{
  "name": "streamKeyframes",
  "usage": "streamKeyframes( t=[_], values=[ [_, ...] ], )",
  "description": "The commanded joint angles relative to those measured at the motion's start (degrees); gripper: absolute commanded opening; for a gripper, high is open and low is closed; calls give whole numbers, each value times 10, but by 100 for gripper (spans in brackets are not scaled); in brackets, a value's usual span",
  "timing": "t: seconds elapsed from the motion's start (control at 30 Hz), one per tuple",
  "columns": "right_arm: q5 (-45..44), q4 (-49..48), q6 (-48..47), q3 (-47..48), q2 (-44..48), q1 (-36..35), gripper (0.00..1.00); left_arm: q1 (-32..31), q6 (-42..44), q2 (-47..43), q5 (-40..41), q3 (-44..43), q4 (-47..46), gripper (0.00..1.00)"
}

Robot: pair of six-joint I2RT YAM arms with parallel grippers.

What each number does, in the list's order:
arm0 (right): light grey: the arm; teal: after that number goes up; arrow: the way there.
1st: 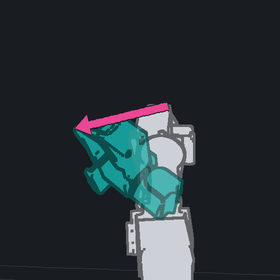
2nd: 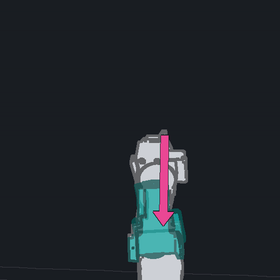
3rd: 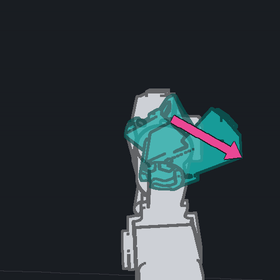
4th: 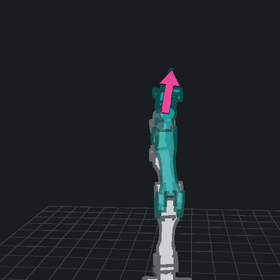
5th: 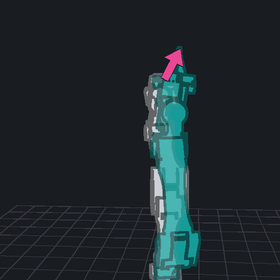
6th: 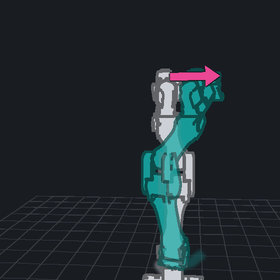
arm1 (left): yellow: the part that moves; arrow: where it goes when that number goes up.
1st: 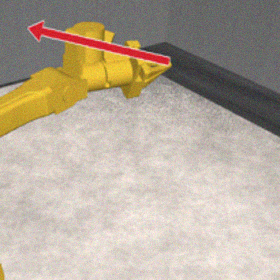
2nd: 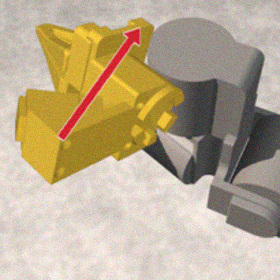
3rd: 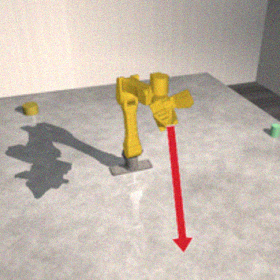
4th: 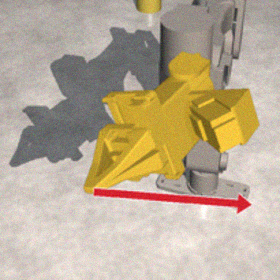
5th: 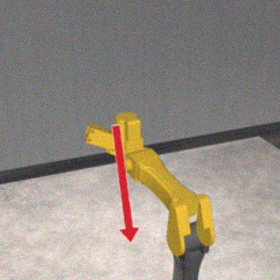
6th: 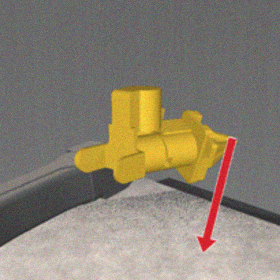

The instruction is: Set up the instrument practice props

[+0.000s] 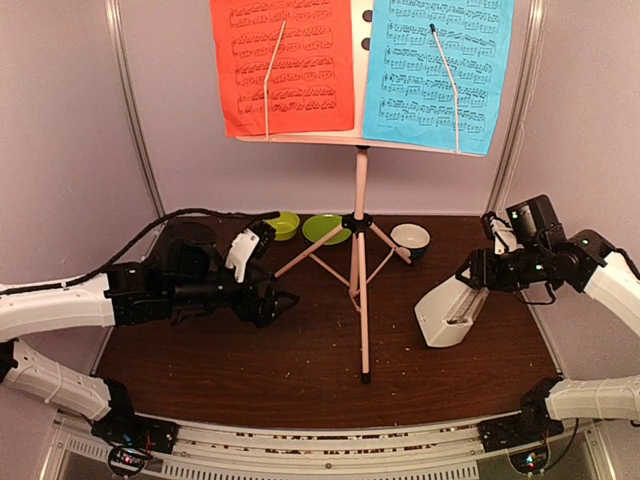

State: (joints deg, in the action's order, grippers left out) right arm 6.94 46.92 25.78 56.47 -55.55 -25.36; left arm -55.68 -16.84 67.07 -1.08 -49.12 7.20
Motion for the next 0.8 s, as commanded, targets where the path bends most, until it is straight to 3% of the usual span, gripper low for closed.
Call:
streamKeyframes(
  t=[0.0,0.33,0.57,0.77],
  values=[
    [101,-54,-25,8,59,-12,19,-27,93,-5,-71,18,-75,95],
    [166,-88,19,19,106,-91,15,-99,126,63,-72,-3,-97,97],
    [111,-122,40,58,49,-201,14,-132,115,111,-73,-33,-114,98],
    [76,-160,56,87,-10,-248,14,-134,102,119,-75,-23,-122,96]
  ],
)
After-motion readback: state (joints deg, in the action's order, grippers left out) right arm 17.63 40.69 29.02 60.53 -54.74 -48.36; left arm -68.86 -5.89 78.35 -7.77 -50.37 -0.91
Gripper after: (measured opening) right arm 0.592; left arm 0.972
